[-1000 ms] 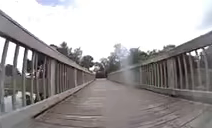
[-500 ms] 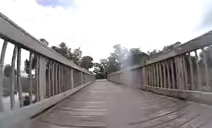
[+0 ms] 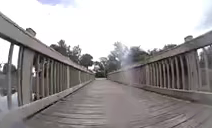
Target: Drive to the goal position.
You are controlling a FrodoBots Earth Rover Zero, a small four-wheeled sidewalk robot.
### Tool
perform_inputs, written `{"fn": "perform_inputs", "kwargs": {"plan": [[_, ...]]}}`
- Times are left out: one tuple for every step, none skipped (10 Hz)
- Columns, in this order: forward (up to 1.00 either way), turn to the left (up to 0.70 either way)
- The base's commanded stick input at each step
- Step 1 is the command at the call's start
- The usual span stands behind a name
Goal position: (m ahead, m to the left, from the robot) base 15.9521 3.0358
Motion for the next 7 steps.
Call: {"fn": "perform_inputs", "kwargs": {"plan": [[0.6,0.0],[0.6,0.0],[0.6,0.0],[0.6,0.0],[0.6,0.0],[0.6,0.0],[0.6,0.0]]}}
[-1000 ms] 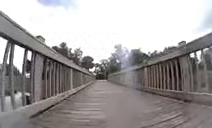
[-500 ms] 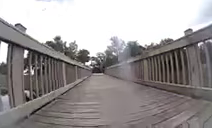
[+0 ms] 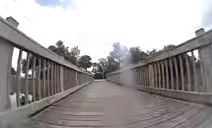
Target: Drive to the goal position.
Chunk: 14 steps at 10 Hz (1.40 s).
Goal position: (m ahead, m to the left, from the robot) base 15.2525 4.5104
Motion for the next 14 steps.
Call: {"fn": "perform_inputs", "kwargs": {"plan": [[0.6,0.0],[0.6,0.0],[0.6,0.0],[0.6,0.0],[0.6,0.0],[0.6,0.0],[0.6,0.0],[0.6,0.0],[0.6,0.0],[0.6,0.0],[0.6,0.0],[0.6,0.0],[0.6,0.0],[0.6,0.0]]}}
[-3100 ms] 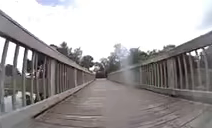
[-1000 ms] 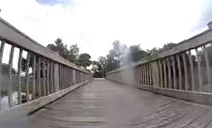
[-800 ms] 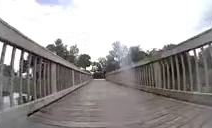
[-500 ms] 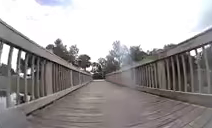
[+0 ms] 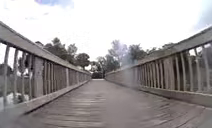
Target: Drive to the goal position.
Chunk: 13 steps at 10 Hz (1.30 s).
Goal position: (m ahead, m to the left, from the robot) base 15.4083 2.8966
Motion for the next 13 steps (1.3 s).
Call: {"fn": "perform_inputs", "kwargs": {"plan": [[0.6,0.0],[0.6,0.0],[0.6,0.0],[0.6,0.0],[0.6,0.0],[0.6,0.0],[0.6,0.0],[0.6,0.0],[0.6,0.0],[0.6,0.0],[0.6,0.0],[0.6,0.0],[0.6,0.0]]}}
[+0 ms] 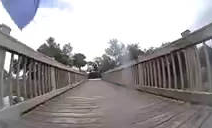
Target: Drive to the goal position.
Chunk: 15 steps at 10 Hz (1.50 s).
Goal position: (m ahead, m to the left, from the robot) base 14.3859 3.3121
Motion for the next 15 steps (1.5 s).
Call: {"fn": "perform_inputs", "kwargs": {"plan": [[0.6,0.0],[0.6,0.0],[0.6,0.0],[0.6,0.0],[0.6,0.0],[0.6,0.0],[0.6,0.0],[0.6,0.0],[0.6,0.0],[0.6,0.0],[0.6,0.0],[0.6,0.0],[0.6,0.0],[0.6,0.0],[0.6,0.0]]}}
